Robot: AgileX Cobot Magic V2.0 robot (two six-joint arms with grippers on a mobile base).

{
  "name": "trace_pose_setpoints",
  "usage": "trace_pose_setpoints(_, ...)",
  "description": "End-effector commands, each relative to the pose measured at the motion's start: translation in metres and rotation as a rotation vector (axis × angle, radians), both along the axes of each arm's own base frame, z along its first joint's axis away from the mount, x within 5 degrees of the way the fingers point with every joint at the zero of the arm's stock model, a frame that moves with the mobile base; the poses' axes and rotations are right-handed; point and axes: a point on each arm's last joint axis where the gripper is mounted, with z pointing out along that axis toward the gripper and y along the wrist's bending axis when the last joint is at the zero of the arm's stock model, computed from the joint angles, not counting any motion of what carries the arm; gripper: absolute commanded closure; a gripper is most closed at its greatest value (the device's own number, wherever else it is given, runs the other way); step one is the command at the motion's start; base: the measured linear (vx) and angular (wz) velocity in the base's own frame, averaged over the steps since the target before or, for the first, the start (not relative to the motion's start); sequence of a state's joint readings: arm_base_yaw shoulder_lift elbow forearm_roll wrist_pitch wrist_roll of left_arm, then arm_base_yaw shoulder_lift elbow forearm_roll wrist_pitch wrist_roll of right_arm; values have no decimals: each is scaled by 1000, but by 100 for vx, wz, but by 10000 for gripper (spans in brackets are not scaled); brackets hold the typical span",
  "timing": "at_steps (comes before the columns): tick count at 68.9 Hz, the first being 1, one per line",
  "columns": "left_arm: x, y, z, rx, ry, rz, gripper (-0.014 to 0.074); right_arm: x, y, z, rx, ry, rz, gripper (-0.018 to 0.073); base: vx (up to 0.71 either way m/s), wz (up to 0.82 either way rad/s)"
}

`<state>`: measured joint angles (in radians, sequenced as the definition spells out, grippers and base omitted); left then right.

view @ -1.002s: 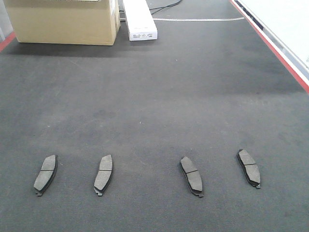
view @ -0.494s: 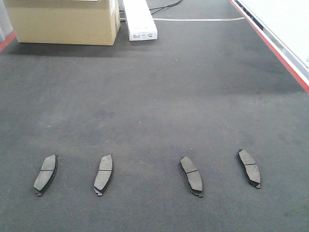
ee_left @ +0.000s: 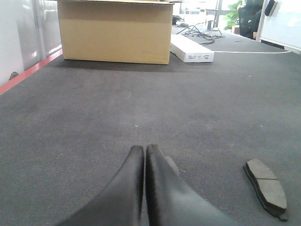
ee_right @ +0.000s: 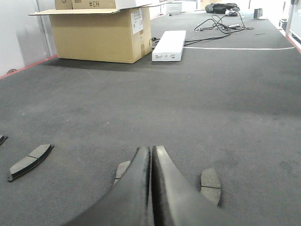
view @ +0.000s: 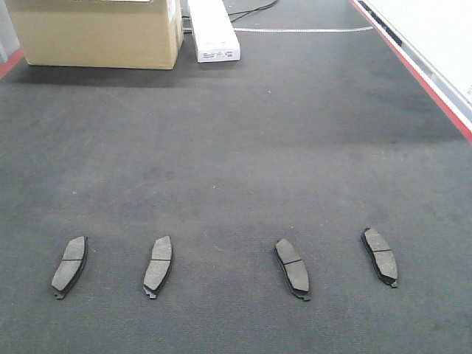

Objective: Move and align brake pads A on conveyor

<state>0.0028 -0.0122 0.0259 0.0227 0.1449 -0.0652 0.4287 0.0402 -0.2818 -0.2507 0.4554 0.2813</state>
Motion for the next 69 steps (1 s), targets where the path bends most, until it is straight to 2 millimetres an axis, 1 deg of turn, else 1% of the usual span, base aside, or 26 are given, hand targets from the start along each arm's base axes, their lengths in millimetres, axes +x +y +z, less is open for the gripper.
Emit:
trace_pose_setpoints(1, 0, 0, 2, -5, -75, -2, 602, 1, 0, 11, -18, -104, -28, 571, 0, 0)
trace_pose_setpoints(14, 0, 0, 2, -5, -75, -2, 602, 10, -2, -6, -52, -185, -207, 571, 0, 0)
trace_pose_setpoints(23, 0, 0, 2, -5, -75, -2, 602, 15, -7, -28, -55, -136, -301, 571, 0, 0)
trace_pose_setpoints(30, 0, 0, 2, -5, -75, -2, 602, 17, -8, -42, -81, -110, -321, 571, 0, 0)
trace_pose_setpoints(38, 0, 0, 2, -5, -75, -2, 602, 16, -8, -55, -100, -148, -323, 571, 0, 0)
trace_pose_setpoints(42, 0, 0, 2, -5, -75, -2, 602, 16, -8, -66, -96, -167, -318, 571, 0, 0)
trace_pose_setpoints(55, 0, 0, 2, -5, -75, -2, 602, 16, -8, -67, -87, -161, -318, 571, 0, 0)
trace_pose_setpoints(69, 0, 0, 2, -5, -75, -2, 602, 16, -8, -67, -38, -155, -318, 571, 0, 0)
